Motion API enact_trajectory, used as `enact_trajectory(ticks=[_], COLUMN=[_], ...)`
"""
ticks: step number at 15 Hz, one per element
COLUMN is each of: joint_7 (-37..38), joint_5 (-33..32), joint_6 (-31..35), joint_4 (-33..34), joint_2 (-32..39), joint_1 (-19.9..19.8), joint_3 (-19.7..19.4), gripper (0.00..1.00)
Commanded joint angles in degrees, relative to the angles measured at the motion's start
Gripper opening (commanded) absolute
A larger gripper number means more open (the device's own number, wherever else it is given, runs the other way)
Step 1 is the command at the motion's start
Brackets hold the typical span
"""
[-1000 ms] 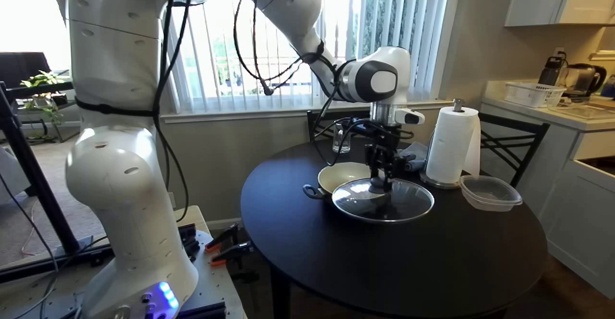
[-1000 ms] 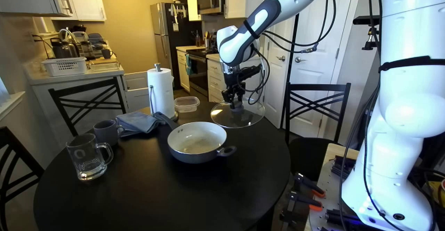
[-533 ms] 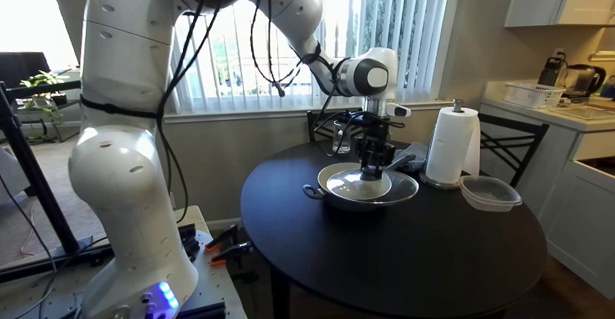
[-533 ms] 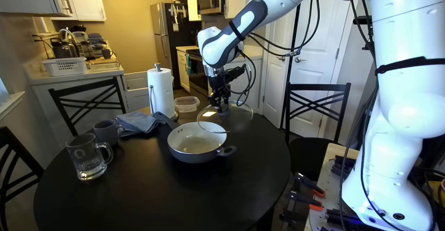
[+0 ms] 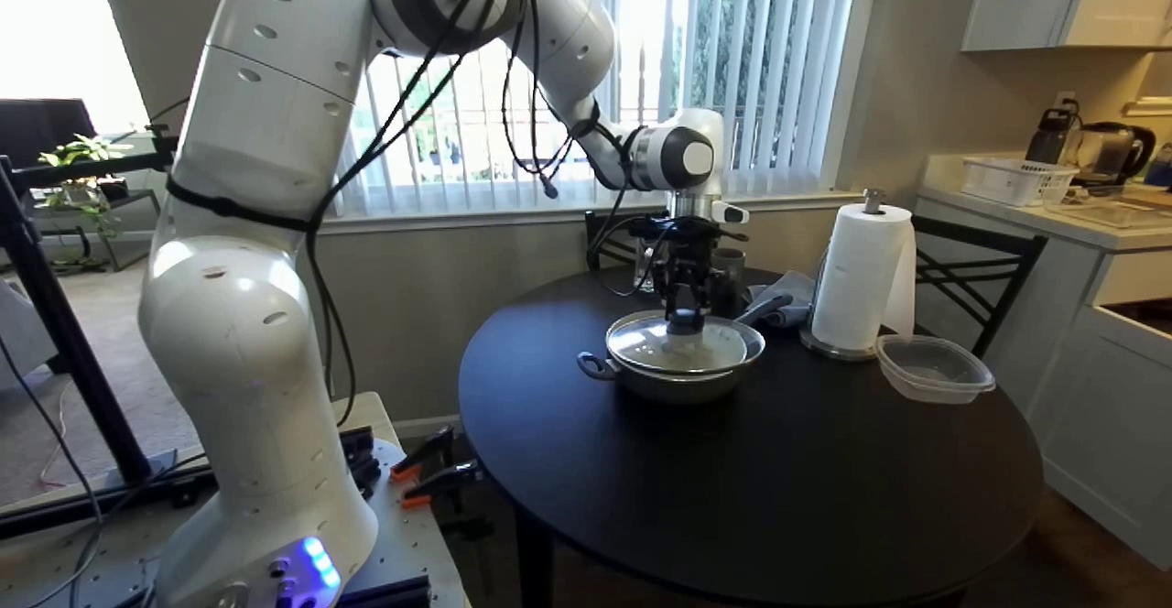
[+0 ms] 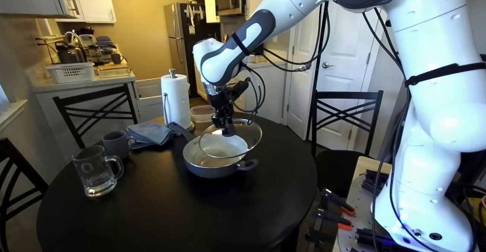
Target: Put the clear lid on top of the frying pan
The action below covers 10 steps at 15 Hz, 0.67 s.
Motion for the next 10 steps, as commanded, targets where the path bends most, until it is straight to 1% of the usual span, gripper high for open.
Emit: enact_trajectory(ticks=[1, 4, 6, 10], joint_7=[-5.59, -8.75, -10.91, -13.79], joint_5=[-0.81, -0.42, 1.07, 3.79], joint_6=[-0.04, 2.35, 3.35, 2.03], joint_4=[2.33, 2.65, 3.04, 4.20], joint_2=[0.82, 1.19, 1.41, 2.29], joint_1=[-0.16, -0.28, -0.88, -1.76], joint_3=[1.31, 2.33, 3.29, 4.44], gripper=[0.33, 0.33, 0.33, 0.33])
